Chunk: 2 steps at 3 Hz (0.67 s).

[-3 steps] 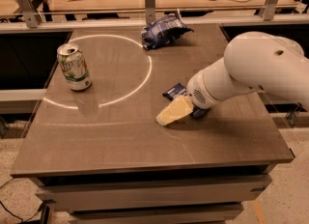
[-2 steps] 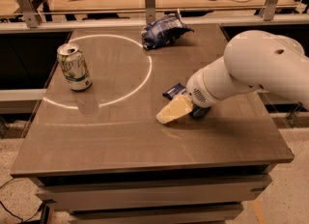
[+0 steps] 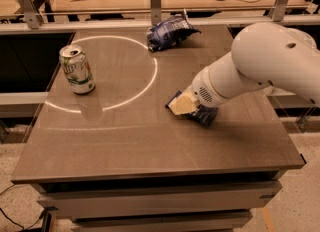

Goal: Pick rxbar blueberry

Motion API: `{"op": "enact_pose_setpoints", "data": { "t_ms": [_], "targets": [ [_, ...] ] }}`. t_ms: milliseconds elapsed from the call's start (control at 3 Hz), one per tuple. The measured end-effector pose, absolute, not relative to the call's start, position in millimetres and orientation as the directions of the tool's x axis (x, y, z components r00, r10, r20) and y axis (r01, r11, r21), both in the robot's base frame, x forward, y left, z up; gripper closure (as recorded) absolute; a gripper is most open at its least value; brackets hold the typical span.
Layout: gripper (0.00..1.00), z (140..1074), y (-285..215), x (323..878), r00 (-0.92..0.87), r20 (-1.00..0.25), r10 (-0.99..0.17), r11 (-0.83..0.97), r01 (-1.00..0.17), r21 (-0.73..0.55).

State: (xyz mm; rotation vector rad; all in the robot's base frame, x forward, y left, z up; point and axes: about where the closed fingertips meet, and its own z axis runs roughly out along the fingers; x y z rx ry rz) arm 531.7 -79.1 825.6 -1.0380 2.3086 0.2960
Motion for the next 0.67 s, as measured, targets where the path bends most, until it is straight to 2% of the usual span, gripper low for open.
{"op": "enact_pose_setpoints", "data": {
  "t_ms": [333,667],
  "targets": [
    [1.0,829.4,-79.1,531.7,-0.526,-0.593,-0.61,0.672,-0.74,-0.035],
    [1.0,847.5,-75.3,540.0,-0.46,-0.635,-0.62,0.644,-0.761,-0.077]
  ]
}}
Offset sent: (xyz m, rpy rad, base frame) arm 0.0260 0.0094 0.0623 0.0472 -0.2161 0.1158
